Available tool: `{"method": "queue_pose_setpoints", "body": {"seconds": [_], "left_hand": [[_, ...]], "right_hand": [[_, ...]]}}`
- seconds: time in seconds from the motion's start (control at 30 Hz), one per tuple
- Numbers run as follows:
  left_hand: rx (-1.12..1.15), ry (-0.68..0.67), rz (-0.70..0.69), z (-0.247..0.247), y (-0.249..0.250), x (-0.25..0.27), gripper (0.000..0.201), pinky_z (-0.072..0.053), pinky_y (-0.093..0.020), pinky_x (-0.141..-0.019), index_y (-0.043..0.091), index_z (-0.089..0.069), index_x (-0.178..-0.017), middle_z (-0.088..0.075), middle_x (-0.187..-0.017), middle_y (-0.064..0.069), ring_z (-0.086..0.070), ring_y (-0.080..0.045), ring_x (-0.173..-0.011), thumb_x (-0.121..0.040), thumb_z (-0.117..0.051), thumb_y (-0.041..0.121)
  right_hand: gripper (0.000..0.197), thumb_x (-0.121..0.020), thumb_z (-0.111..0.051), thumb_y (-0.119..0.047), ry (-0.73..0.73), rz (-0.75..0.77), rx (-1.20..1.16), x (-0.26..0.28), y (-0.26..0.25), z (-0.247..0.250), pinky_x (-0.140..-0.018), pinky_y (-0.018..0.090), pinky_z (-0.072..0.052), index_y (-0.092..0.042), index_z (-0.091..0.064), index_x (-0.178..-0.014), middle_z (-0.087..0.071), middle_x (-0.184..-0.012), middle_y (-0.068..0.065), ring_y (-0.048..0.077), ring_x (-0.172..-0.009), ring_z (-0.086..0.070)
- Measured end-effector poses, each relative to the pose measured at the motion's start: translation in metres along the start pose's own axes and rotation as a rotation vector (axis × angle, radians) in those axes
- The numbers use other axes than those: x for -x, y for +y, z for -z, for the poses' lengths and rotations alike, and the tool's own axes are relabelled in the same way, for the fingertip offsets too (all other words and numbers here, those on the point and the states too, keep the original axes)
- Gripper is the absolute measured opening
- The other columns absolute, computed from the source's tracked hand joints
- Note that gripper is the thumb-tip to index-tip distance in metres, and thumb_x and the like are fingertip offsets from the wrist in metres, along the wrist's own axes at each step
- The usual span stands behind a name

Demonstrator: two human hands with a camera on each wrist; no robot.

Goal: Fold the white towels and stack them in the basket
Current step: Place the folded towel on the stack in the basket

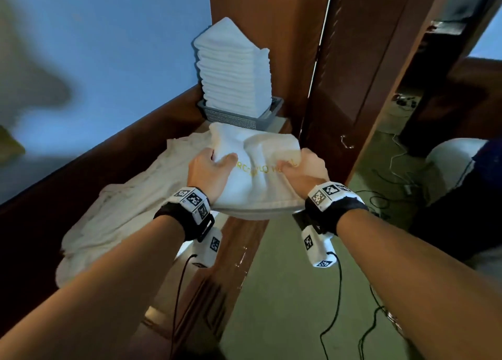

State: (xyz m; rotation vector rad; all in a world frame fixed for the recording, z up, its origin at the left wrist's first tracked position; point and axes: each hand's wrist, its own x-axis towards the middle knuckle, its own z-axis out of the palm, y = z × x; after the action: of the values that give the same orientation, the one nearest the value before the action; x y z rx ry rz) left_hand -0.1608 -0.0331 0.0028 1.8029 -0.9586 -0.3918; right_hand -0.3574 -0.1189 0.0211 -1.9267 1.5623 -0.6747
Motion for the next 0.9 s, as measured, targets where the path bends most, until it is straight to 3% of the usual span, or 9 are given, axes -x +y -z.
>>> {"method": "queue_pose_setpoints", "body": {"seconds": [0.1,0.27,0.37,0.47,0.57,0.67,0.8,0.9], "left_hand": [[0.019,-0.020,-0.016,-0.042,0.017,-0.036,0.044,-0.053,-0.035,-0.066,0.013,-0.065,-0.081,-0.069,-0.079,-0.004,-0.066,-0.024,-0.075,-0.074,-0.063,0.057],[0.050,-0.067,-0.083,-0.105,0.039,-0.101,0.032,-0.038,-0.024,-0.057,0.016,-0.056,-0.074,-0.060,-0.073,0.002,-0.058,-0.022,-0.073,-0.087,-0.065,0.045],[0.066,-0.091,-0.113,-0.140,0.050,-0.150,0.034,-0.036,-0.031,-0.065,0.020,-0.052,-0.068,-0.058,-0.070,0.002,-0.057,-0.027,-0.075,-0.084,-0.062,0.048],[0.058,-0.097,-0.144,-0.171,0.061,-0.204,0.036,-0.032,-0.030,-0.064,0.018,-0.053,-0.067,-0.058,-0.068,0.001,-0.055,-0.027,-0.075,-0.085,-0.062,0.048],[0.044,-0.085,-0.171,-0.197,0.071,-0.258,0.048,-0.041,-0.034,-0.069,0.010,-0.061,-0.081,-0.065,-0.077,-0.008,-0.058,-0.032,-0.081,-0.075,-0.055,0.058],[0.037,-0.050,-0.190,-0.216,0.085,-0.310,0.054,-0.046,-0.039,-0.072,0.008,-0.058,-0.081,-0.065,-0.079,-0.014,-0.059,-0.036,-0.082,-0.073,-0.053,0.061],[0.049,0.045,-0.223,-0.225,0.110,-0.366,0.045,-0.026,-0.035,-0.064,0.008,-0.046,-0.074,-0.046,-0.062,-0.006,-0.046,-0.036,-0.071,-0.089,-0.066,0.045],[0.104,0.106,-0.281,-0.228,0.124,-0.405,0.046,-0.027,-0.036,-0.061,0.006,-0.044,-0.073,-0.043,-0.060,-0.005,-0.042,-0.026,-0.060,-0.091,-0.068,0.041]], "right_hand": [[0.037,-0.086,-0.065,-0.046,0.040,-0.018,0.016,-0.041,0.015,0.018,-0.076,0.034,-0.047,-0.016,-0.055,-0.106,-0.059,-0.096,0.001,0.030,-0.098,-0.063],[0.045,-0.084,-0.066,-0.047,0.107,-0.052,0.031,-0.119,0.034,0.038,-0.078,0.034,-0.048,-0.015,-0.057,-0.114,-0.066,-0.108,0.007,0.031,-0.101,-0.064],[0.048,-0.083,-0.065,-0.048,0.136,-0.071,0.050,-0.174,0.041,0.043,-0.075,0.032,-0.044,-0.015,-0.057,-0.117,-0.066,-0.109,0.007,0.032,-0.101,-0.064],[0.048,-0.084,-0.065,-0.048,0.146,-0.078,0.040,-0.233,0.042,0.047,-0.079,0.036,-0.049,-0.014,-0.056,-0.116,-0.063,-0.103,0.005,0.031,-0.099,-0.064],[0.043,-0.086,-0.063,-0.048,0.136,-0.072,0.100,-0.292,0.032,0.054,-0.077,0.035,-0.047,-0.014,-0.054,-0.110,-0.058,-0.097,0.006,0.033,-0.099,-0.062],[0.041,-0.085,-0.062,-0.048,0.148,-0.035,0.162,-0.353,0.016,0.059,-0.076,0.035,-0.046,-0.015,-0.053,-0.108,-0.061,-0.103,0.010,0.036,-0.101,-0.062],[0.044,-0.086,-0.060,-0.049,0.179,0.056,0.217,-0.426,-0.012,0.065,-0.079,0.038,-0.047,-0.015,-0.053,-0.112,-0.063,-0.109,0.014,0.038,-0.102,-0.062],[0.046,-0.088,-0.059,-0.049,0.210,0.147,0.233,-0.482,-0.033,0.069,-0.082,0.040,-0.048,-0.013,-0.053,-0.116,-0.064,-0.112,0.018,0.040,-0.104,-0.061]]}}
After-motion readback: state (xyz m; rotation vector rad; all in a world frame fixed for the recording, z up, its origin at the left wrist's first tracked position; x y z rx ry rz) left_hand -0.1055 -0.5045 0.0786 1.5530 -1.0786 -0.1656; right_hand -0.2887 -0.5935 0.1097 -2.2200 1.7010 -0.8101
